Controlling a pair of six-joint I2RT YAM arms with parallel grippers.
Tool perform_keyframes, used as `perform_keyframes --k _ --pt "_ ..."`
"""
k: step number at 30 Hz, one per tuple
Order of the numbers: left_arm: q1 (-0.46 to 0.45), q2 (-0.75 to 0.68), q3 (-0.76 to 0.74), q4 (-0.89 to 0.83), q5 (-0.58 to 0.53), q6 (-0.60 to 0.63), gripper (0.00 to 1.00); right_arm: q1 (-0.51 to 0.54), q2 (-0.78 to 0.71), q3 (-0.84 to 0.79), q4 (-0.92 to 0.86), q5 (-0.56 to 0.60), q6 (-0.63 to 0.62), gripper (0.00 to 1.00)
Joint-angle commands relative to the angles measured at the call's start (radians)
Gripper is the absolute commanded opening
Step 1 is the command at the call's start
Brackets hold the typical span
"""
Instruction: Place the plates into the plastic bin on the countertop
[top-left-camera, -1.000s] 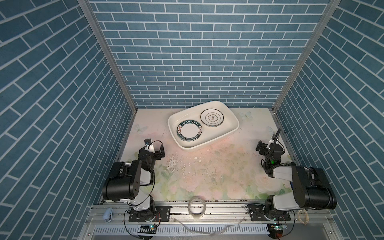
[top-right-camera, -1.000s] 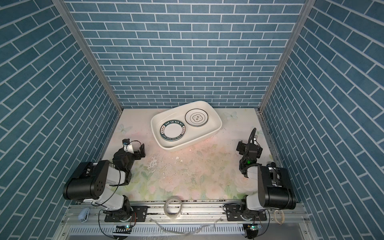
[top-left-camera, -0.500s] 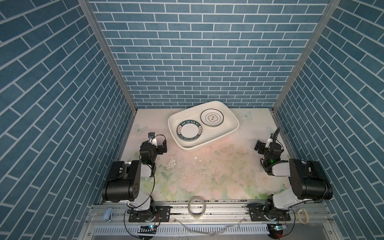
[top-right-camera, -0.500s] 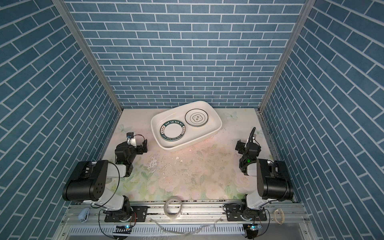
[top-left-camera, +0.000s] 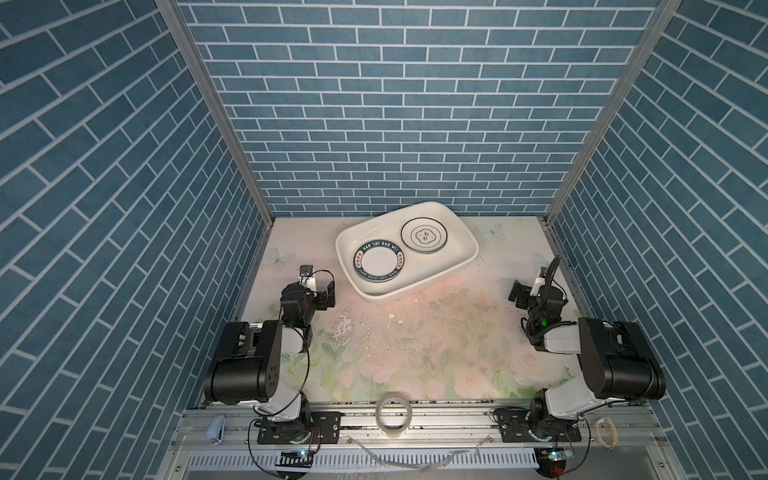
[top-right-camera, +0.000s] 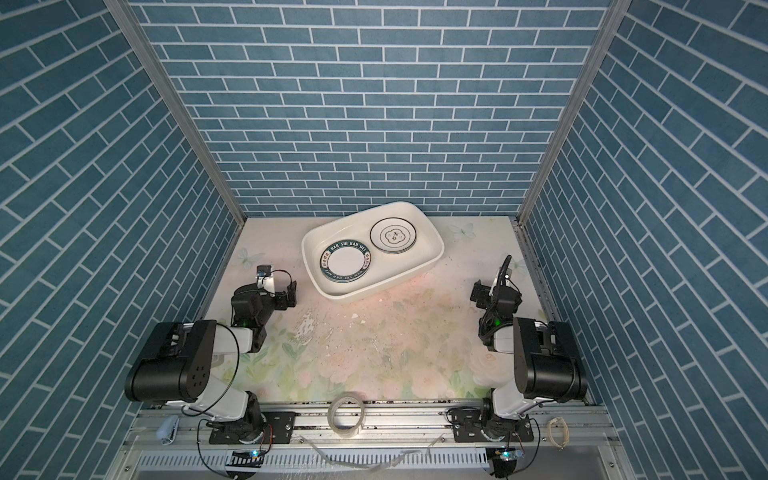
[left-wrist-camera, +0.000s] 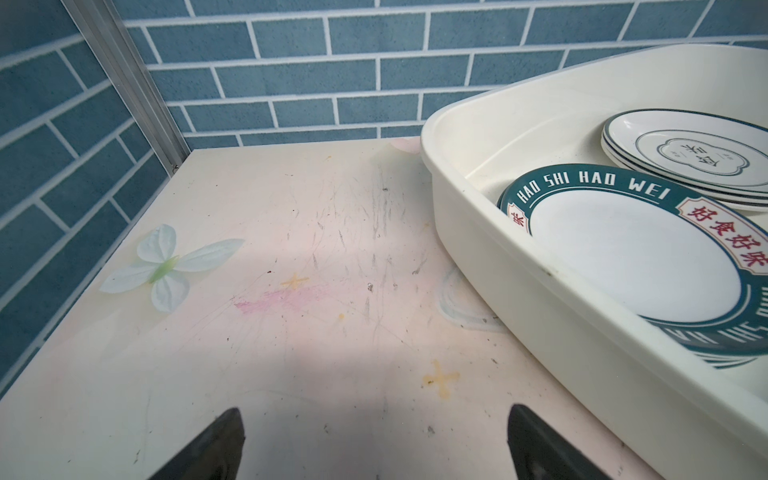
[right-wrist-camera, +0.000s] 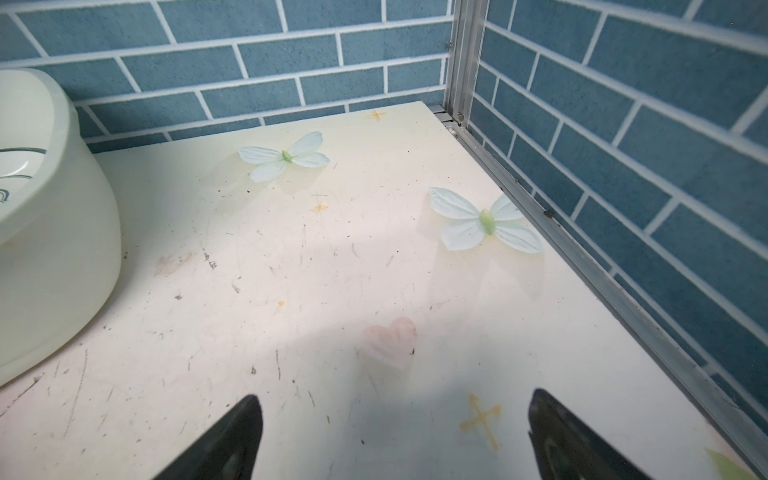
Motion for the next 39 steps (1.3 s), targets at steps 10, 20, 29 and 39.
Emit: perform_keyframes --k 10,20,29,39 --pt "-0.005 -0.013 0.018 -0.011 0.011 0.010 1.00 -0.001 0.000 0.013 0.006 -0.009 -0.041 0.99" --pt "-0.013 -0.013 0.023 -0.021 0.004 0.020 1.00 -0.001 0.000 0.013 0.006 -0.009 -0.041 0.99" --pt "-0.040 -0.012 -0.128 0.267 0.071 0.079 1.00 -0.001 0.000 0.013 0.005 -0.009 -0.041 0.99" --pt "-0.030 -0.015 0.025 -0.033 -0.029 0.025 1.00 -0.001 0.000 0.013 0.005 -0.010 -0.041 0.99"
